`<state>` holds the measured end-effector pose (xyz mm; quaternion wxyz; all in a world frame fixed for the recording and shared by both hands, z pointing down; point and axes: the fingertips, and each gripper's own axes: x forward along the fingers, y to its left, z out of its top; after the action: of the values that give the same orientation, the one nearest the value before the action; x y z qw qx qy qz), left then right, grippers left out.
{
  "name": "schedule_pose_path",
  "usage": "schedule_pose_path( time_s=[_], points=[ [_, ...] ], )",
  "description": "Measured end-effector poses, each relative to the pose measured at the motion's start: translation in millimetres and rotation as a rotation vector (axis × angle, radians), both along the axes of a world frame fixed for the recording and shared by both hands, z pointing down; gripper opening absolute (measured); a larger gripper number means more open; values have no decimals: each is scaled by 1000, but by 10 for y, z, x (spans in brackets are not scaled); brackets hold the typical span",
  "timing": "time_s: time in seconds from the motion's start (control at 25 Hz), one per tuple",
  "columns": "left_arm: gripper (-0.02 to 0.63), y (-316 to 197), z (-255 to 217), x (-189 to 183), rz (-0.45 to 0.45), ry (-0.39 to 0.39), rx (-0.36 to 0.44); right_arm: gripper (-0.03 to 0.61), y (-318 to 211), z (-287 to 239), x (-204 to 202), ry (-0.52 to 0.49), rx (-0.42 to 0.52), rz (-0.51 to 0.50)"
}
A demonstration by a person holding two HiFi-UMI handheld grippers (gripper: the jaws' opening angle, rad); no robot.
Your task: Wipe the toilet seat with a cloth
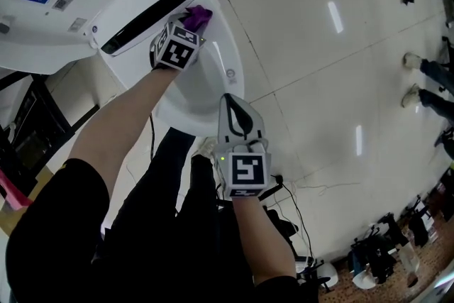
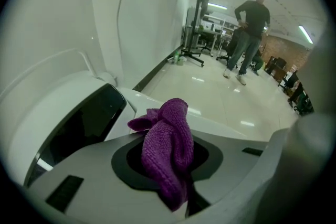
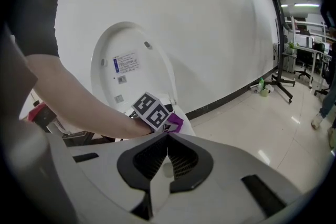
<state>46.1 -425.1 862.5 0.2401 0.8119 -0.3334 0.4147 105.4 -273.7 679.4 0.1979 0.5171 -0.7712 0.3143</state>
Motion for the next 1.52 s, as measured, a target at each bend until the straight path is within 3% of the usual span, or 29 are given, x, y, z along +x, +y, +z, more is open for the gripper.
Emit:
schedule_pose_path(
  time_s=[0.28, 0.52, 0.84, 1.08, 1.52],
  points=[
    [92, -30, 99, 145, 4, -13, 21, 15, 74, 54, 122, -20, -16, 14],
    [92, 102, 35, 446, 64, 71, -20, 15, 145, 27, 161, -31, -12, 22],
    [92, 565, -405, 585, 135, 147, 7, 15, 367, -270, 312, 0, 28, 34],
    [92, 974, -1091, 463, 133, 179, 50, 15, 584, -822, 230, -5, 66, 14],
    [92, 2203, -2950, -51, 111, 219, 210, 15, 1457, -2109, -10, 1, 273, -56]
  ],
)
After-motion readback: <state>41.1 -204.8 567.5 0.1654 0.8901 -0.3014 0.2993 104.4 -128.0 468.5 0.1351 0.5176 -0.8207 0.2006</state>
